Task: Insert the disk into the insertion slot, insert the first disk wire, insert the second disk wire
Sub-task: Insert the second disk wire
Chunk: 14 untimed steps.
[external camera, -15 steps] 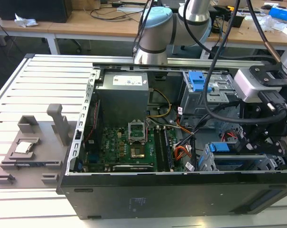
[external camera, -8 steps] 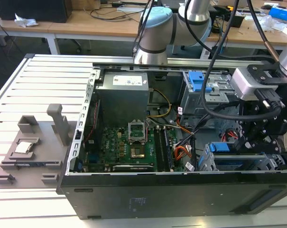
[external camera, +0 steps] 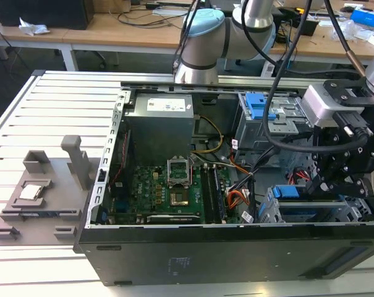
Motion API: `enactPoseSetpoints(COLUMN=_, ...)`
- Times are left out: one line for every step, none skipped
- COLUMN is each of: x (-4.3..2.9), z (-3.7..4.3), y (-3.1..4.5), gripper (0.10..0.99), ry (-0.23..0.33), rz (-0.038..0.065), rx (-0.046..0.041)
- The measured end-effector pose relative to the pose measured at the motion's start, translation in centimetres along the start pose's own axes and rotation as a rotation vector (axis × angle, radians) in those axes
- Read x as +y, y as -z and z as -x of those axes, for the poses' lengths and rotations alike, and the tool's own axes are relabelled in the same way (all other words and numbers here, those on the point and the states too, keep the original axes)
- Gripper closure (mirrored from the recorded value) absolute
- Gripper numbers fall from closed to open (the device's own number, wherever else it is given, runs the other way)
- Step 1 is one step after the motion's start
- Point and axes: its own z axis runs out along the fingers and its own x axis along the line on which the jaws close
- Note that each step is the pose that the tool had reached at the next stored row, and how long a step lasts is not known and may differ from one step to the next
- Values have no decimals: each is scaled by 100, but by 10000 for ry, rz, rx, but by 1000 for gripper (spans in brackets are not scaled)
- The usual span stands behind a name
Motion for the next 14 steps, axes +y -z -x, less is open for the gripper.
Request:
enactPoseSetpoints(x=-7, z=-24, y=1, gripper=980, ry=-22, rz=10, rx=0)
enactPoseSetpoints(x=-11, z=-43, y=1, gripper=980, ry=-40, rz=17, rx=-1)
enactPoseSetpoints(x=-13, z=-56, y=1, gripper=980, ry=-54, rz=20, rx=-1)
enactPoseSetpoints(x=-13, z=-69, y=1, gripper=980, ry=-67, rz=22, rx=-2)
enactPoseSetpoints(x=-14, z=-97, y=1, gripper=980, ry=-94, rz=24, rx=-4)
enactPoseSetpoints(x=-15, z=-111, y=1, gripper=980, ry=-111, rz=26, rx=-4)
enactPoseSetpoints(x=-16, z=-116, y=0, gripper=980, ry=-134, rz=29, rx=-6)
enactPoseSetpoints(x=-18, z=-116, y=-2, gripper=980, ry=-200, rz=33, rx=-4)
enactPoseSetpoints(x=-18, z=-114, y=-3, gripper=980, ry=-219, rz=33, rx=-6)
enactPoseSetpoints(x=-19, z=-105, y=-3, gripper=980, ry=-230, rz=34, rx=-7)
enactPoseSetpoints(x=-20, z=-74, y=-3, gripper=980, ry=-242, rz=33, rx=-7)
enactPoseSetpoints(x=-21, z=-37, y=-4, gripper=980, ry=-252, rz=33, rx=-7)
enactPoseSetpoints(x=-21, z=-20, y=-4, gripper=980, ry=-258, rz=33, rx=-7)
enactPoseSetpoints(x=-22, z=-5, y=-4, gripper=980, ry=-264, rz=33, rx=-7)
